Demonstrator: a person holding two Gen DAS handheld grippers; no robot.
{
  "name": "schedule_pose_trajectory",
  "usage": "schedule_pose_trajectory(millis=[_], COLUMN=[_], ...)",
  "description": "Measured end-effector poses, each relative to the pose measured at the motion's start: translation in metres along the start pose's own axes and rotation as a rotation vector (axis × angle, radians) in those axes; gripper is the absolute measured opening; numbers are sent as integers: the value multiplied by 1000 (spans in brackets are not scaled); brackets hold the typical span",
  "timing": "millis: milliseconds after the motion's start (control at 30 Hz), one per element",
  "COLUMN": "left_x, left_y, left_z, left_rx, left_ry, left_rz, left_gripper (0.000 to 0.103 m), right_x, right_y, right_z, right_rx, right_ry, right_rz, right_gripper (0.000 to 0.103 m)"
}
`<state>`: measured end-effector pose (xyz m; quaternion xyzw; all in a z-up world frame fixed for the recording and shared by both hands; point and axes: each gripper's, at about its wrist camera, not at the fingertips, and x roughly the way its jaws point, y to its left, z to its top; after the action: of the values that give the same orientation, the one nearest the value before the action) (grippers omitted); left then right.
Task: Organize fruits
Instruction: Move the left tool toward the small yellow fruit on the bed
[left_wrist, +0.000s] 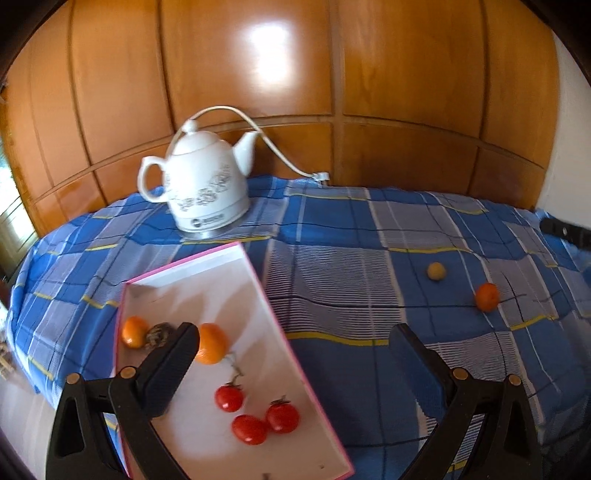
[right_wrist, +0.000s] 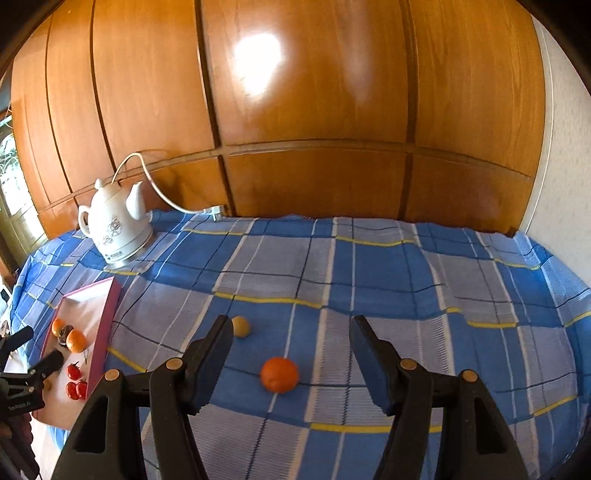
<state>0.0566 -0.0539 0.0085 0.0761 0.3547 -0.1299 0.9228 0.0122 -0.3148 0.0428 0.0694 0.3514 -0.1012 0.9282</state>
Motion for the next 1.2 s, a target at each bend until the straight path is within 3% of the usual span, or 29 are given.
schedule_pose_trajectory(millis=[333,500,633,733,900,1200], left_x=[25,37,58,71,88,107], left_y=[-33,-51,-60,-65,-75,-115], left_z=[12,17,23,25,30,47], left_rx=[58,104,75,46,15,66], left_ry=[97,147,230,266,315,303], left_rz=[-136,-134,-139,-140,-195,-329], left_gripper=[103,103,101,96,76,52], right_x=[28,46,53,52,56,63], right_y=[-39,-63,-72,-72,-73,-69], right_z=[16,11,8,7,7,4], right_rx=[-28,54,132,162,199,208], right_ry=[20,72,120,128,157,200], right_rz=[-6,26,64,101,140,154], right_gripper=[66,66,66,66,66,66])
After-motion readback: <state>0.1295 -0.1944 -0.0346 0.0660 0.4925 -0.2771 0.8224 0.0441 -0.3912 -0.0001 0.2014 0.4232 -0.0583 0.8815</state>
